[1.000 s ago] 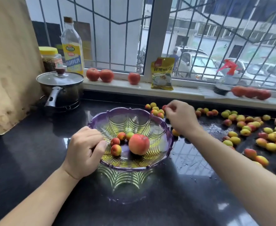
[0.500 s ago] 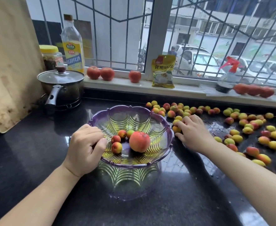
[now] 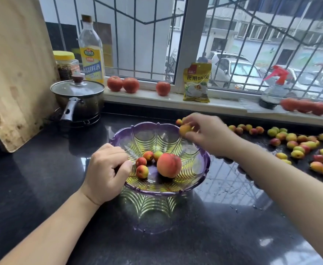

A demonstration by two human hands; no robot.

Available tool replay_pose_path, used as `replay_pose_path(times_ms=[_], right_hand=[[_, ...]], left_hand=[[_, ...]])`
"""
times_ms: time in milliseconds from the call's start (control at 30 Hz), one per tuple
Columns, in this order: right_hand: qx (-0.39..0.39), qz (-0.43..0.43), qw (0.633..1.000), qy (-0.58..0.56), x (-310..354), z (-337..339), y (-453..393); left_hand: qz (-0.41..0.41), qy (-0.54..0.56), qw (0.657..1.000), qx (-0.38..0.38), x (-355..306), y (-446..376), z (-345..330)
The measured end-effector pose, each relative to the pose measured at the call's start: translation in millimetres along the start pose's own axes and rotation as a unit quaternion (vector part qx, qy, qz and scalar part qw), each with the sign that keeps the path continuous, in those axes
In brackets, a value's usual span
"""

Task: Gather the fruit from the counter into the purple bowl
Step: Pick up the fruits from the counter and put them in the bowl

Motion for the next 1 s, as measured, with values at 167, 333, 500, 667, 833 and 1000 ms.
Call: replay_pose_path(times_ms=[167, 333, 500, 667, 833, 1000], right_hand=[[0.109, 0.097, 0.961, 0.233, 4.4, -53.9, -15.8], [0.11, 0.133, 0.952, 0.252, 2.0, -67.9, -25.5], [0.012, 0.083, 0.989, 0.126, -8.8, -34.1, -23.6], [-0.129, -0.069, 0.988, 0.051, -63.4, 6.8, -24.1], [-0.122, -0.178, 0.974, 0.067, -114.1, 16.6, -19.7], [-0.054, -0.162, 0.979, 0.111, -126.1, -4.2, -30.0]], left_hand=[[0.0, 0.004, 1.0, -0.001, -1.4, -0.7, 1.0], [0.0, 0.005, 1.0, -0.002, 0.7, 0.0, 1.7], [0.001, 0.01, 1.0, -0.004, 2.9, -1.0, 3.0], [0.001, 0.002, 1.0, -0.008, 5.1, -0.4, 3.2], [0.017, -0.015, 1.0, -0.011, 12.8, 0.3, 4.4], [0.024, -0.034, 0.999, -0.018, 16.9, -1.1, 6.9]])
Point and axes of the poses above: each hand's wrist, its own y-axis away from the middle knuckle, its own z-axis out of the back of the hand, x = y × z, the point moved 6 cm from there along -y, towards the middle knuckle, and after that the axes turned 13 degrees about -y, right-handed, at the moved point
